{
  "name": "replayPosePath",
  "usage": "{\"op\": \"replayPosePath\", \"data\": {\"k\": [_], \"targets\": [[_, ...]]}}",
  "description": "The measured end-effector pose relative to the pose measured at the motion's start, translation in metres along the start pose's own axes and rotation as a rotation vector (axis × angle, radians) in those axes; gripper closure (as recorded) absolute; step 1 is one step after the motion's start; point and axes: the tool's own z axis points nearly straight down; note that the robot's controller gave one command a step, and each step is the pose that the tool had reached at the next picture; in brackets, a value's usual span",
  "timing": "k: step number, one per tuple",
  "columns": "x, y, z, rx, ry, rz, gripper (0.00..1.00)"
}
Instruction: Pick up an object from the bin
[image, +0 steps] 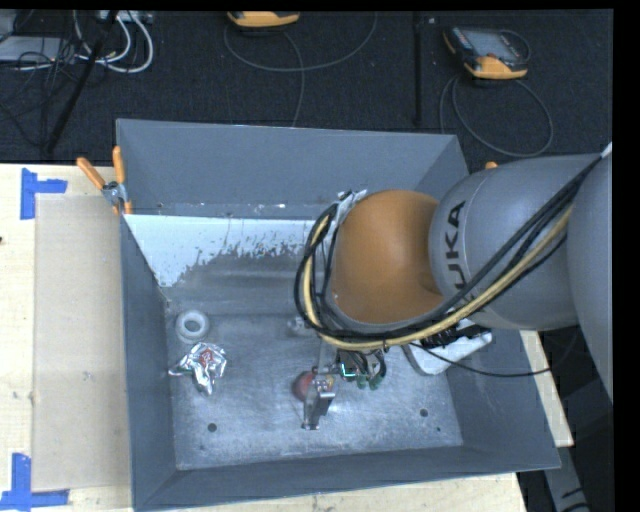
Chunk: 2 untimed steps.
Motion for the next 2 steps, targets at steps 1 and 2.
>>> {"op": "replayPosePath", "data": {"k": [1, 2], "targets": [[-0.019, -0.073, 0.084, -0.002, -0.014, -0.034, 0.0], [0.009, -0.052, 0.054, -0.002, -0.007, 0.285, 0.0]]}}
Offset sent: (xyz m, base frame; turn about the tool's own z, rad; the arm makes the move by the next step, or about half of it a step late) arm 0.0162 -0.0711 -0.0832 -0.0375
